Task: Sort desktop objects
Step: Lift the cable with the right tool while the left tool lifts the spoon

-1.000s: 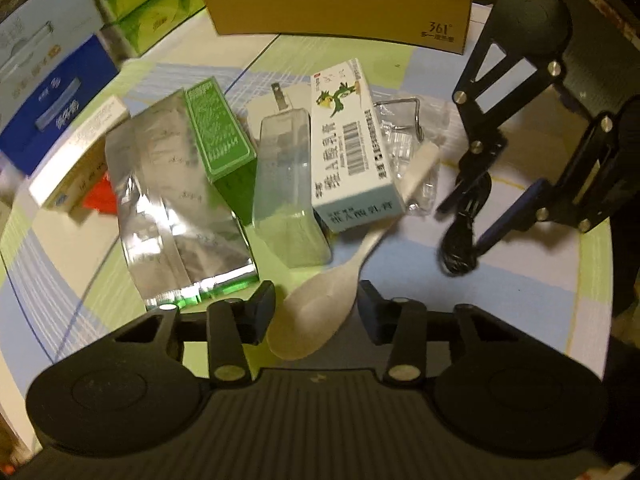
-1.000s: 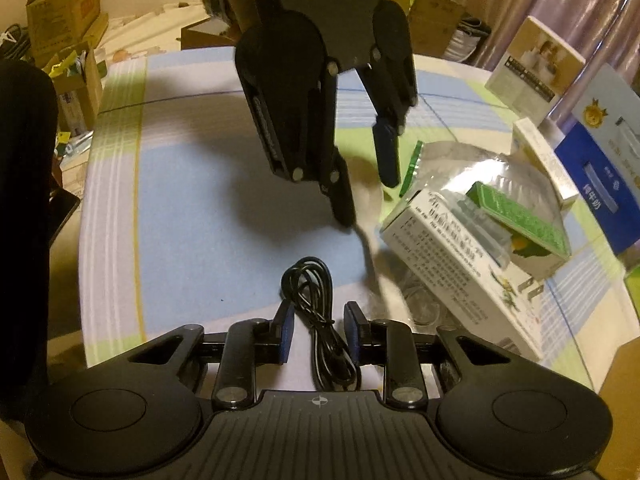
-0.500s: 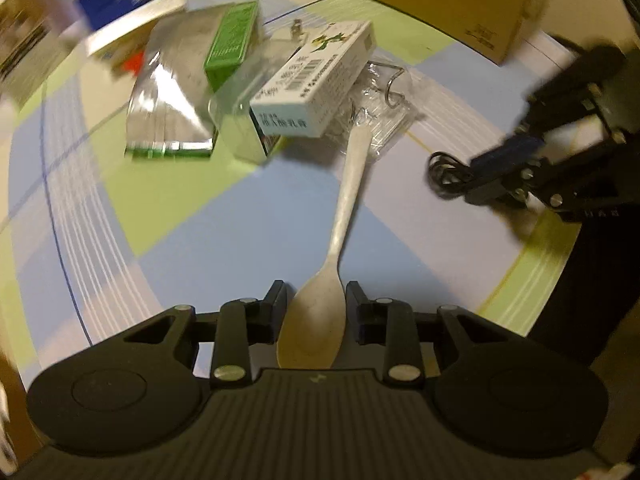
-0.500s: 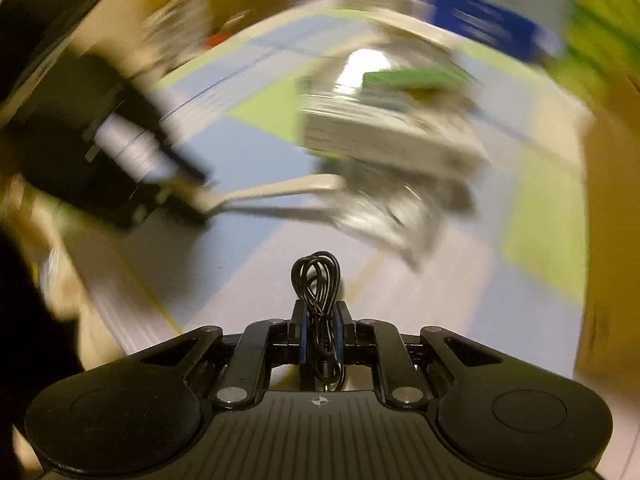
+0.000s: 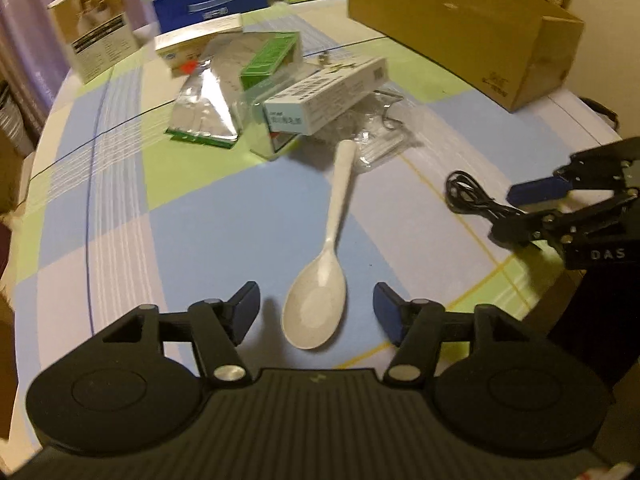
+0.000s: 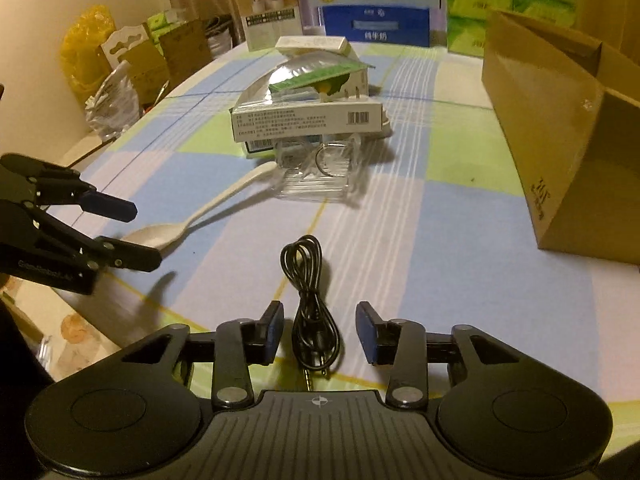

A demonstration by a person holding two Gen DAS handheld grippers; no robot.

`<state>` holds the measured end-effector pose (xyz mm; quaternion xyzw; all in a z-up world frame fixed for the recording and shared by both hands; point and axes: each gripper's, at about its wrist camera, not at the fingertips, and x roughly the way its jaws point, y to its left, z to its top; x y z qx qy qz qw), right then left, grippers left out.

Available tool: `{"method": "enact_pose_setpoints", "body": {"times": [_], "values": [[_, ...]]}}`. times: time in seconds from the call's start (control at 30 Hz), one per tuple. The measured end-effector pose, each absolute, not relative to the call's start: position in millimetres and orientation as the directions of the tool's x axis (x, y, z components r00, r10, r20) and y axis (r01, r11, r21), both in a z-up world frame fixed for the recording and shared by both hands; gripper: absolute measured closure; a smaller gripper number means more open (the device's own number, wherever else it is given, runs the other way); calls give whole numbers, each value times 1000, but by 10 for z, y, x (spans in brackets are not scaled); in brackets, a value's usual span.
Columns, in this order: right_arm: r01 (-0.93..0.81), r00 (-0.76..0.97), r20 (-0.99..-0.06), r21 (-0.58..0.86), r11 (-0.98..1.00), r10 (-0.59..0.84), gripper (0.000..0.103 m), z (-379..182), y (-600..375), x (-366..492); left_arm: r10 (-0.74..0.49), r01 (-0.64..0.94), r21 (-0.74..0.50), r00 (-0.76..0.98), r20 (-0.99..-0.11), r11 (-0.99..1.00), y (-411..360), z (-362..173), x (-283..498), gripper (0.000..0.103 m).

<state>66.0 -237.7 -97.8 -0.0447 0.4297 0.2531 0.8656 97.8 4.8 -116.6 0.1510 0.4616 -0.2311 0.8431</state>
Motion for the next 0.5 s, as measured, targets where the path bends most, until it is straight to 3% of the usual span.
{"method": "enact_pose_setpoints", "body": {"times": [0.2, 0.3, 0.5], "values": [[-477, 522, -755, 128, 870, 397, 64, -1018, -2356, 668, -237, 565, 61, 439, -867, 823, 30, -1255, 1038, 61], [-520, 527, -750, 89, 850, 401, 64, -1033, -2280, 666, -235, 557, 57, 439, -867, 829, 68, -1281, 1038, 60], [-542, 551, -737, 40, 839, 391, 64, -1089, -2187, 679, -259, 537, 21, 440, -860, 843, 27, -1271, 975, 77]]}}
